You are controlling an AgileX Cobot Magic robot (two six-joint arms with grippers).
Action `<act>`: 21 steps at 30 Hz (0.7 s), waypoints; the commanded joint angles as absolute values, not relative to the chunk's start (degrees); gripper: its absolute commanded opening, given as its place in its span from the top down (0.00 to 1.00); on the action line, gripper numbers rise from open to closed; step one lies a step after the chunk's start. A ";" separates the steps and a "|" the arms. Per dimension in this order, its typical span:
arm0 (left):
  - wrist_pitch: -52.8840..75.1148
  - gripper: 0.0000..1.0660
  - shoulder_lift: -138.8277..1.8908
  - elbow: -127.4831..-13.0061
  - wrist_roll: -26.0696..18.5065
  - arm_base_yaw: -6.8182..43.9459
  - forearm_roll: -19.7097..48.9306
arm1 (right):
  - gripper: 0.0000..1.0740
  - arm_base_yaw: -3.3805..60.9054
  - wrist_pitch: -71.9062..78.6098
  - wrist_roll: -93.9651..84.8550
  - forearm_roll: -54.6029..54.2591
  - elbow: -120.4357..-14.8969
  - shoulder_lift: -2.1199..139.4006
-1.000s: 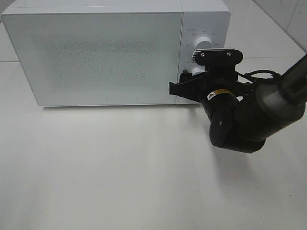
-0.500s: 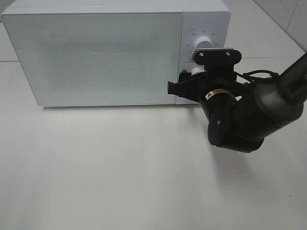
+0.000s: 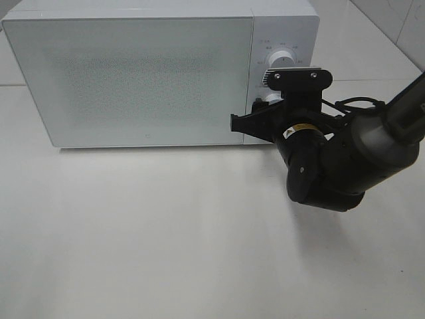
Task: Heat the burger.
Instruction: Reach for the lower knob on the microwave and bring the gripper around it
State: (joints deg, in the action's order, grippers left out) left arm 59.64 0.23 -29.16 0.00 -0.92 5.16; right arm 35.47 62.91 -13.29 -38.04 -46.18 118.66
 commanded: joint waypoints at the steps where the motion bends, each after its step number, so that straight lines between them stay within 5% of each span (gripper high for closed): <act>1: 59.19 0.06 1.38 -28.93 0.00 -1.03 5.21 | 0.71 35.41 64.23 -13.46 -36.04 -47.33 118.89; 8: 59.19 0.06 1.38 -28.93 0.00 -1.03 5.21 | 0.90 35.41 68.07 -13.46 -35.98 -47.50 118.89; 21: 59.19 0.06 1.38 -28.93 0.00 -1.03 5.21 | 0.93 35.41 70.70 -10.37 -34.66 -47.50 118.89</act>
State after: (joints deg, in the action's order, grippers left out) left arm 59.64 0.23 -29.16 0.00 -0.92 5.16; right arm 35.75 64.92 -12.03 -37.87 -46.18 119.29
